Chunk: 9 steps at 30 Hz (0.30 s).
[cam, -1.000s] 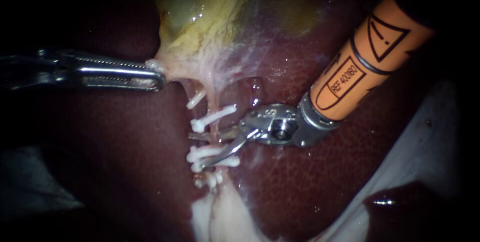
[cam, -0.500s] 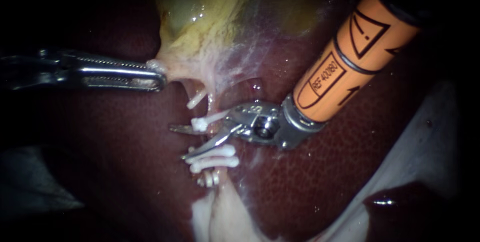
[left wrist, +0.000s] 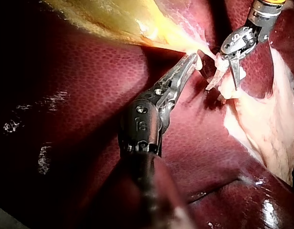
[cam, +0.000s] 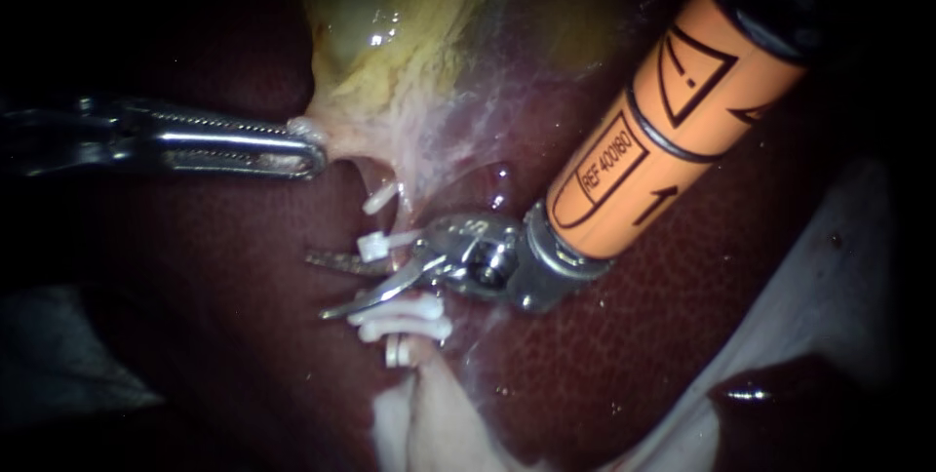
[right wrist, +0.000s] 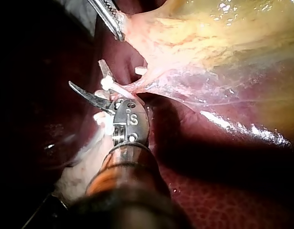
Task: Go to the cutting position right tube
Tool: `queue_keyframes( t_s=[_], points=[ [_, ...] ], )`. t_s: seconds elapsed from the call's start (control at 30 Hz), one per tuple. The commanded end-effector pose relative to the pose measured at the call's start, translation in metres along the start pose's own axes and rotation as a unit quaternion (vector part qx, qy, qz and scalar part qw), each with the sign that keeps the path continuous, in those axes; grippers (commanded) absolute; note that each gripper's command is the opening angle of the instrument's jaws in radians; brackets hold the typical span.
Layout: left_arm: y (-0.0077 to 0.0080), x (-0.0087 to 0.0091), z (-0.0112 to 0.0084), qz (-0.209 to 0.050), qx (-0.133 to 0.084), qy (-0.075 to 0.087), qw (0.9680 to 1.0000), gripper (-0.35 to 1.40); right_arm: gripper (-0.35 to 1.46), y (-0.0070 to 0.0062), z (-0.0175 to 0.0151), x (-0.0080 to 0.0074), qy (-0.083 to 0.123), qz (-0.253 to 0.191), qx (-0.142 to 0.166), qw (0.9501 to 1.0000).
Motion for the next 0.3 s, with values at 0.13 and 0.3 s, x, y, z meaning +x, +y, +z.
queue_keyframes(
  t_s=[0.13,0.3],
  points=[
    [0.0,0.0,0.0,0.0,0.0,0.0,1.0,-0.35,1.32,-0.0005,0.0003,0.0001,0.0,-0.001,0.003,1.0],
    [0.0,0.0,0.0,0.0,0.0,0.0,1.0,-0.35,1.32,-0.0005,0.0001,0.0001,0.0,-0.001,0.003,1.0]
  ],
)
